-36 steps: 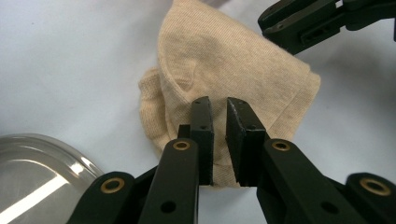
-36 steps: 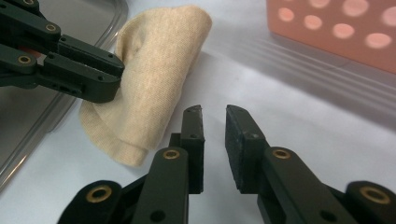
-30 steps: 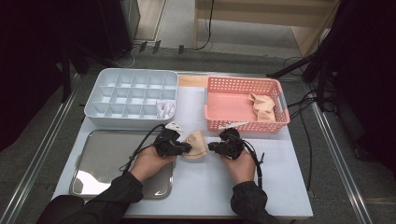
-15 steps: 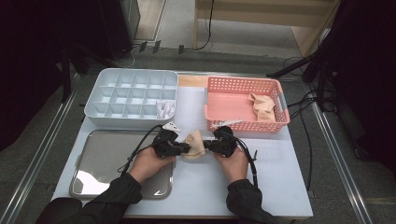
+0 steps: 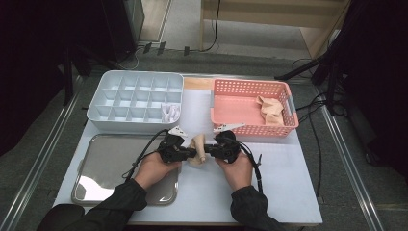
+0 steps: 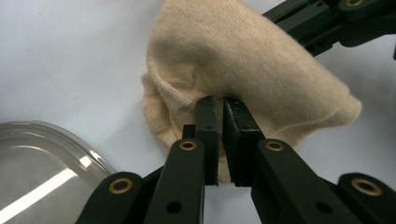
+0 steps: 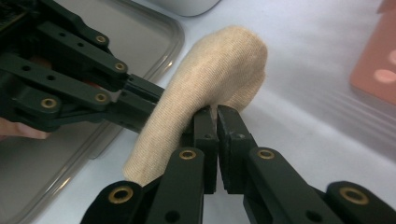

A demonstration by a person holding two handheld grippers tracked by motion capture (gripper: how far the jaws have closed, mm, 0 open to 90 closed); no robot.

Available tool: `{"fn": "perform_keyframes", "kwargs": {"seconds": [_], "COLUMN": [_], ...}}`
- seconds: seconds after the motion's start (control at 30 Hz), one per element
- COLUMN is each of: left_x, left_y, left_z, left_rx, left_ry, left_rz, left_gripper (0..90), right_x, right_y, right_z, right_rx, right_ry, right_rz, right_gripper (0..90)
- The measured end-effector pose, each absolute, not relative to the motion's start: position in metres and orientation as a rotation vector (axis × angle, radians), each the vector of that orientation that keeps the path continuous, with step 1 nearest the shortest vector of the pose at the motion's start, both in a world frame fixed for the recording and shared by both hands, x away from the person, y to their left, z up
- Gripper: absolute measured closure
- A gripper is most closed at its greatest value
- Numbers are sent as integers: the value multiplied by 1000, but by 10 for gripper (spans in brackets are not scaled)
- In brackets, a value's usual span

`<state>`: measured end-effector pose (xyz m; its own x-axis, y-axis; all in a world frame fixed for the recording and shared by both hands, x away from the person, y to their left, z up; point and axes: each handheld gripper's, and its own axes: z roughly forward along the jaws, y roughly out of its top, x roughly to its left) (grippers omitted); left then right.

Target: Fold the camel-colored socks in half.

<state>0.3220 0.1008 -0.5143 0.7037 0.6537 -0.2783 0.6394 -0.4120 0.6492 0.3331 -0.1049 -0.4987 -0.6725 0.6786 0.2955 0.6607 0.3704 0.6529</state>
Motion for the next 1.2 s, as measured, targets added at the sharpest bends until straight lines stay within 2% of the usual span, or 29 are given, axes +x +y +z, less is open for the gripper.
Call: {"fn": "perform_keyframes", "kwargs": {"seconds": [0.37, 0.63, 1.0, 1.2], "left_x": [323, 326, 331, 337], "left_y": [100, 100, 103, 95], "left_z": [-516, -512, -493, -502], "left_rx": [2128, 2141, 2106, 2115], "left_ry": [992, 987, 985, 991], "left_rz": [-2, -33, 23, 27], "left_gripper": [891, 873, 856, 852], "right_x": [324, 324, 326, 324], "right_y": [-98, -103, -114, -114], "right_z": [-491, -491, -495, -495], "right_rx": [1196, 1221, 1276, 1275], "right_ry": [2613, 2610, 2585, 2586], "right_rz": [1222, 1195, 1183, 1175], "right_gripper": [885, 883, 881, 879]}}
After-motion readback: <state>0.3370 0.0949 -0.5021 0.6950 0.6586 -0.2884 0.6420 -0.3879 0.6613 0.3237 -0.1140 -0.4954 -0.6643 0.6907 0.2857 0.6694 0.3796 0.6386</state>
